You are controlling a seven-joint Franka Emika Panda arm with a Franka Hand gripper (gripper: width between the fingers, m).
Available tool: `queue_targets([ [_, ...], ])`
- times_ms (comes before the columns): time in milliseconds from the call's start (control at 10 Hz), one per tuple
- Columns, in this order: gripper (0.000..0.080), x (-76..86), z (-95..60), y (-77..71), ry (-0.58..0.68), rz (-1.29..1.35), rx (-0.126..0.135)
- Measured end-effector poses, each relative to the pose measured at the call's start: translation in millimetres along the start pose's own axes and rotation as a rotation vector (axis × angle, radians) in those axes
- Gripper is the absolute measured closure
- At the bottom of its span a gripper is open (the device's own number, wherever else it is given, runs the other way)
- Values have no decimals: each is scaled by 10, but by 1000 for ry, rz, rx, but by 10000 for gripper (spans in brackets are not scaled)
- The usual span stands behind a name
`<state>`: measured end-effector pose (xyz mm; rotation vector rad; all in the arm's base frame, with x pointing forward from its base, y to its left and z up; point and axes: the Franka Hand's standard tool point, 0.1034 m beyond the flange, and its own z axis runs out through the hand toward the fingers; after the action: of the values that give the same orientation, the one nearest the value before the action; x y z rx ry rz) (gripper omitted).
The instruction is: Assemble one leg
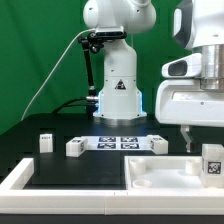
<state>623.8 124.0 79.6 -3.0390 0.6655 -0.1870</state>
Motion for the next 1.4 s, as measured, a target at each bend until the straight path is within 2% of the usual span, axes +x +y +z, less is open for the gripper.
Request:
queue_targets([
  [200,151,58,5,45,15,-219,-1],
  [400,151,84,16,88,18,-402,-16],
  [600,151,94,16,102,20,-446,-24],
  [800,407,95,16,104,20,-446,-24],
  [900,407,95,14,101,20,-440,-24],
  [1000,504,96,15,103,21,-412,-24],
  [1100,504,96,15,103,21,-405,-24],
  [1400,504,59,18,51,23,19,-11],
])
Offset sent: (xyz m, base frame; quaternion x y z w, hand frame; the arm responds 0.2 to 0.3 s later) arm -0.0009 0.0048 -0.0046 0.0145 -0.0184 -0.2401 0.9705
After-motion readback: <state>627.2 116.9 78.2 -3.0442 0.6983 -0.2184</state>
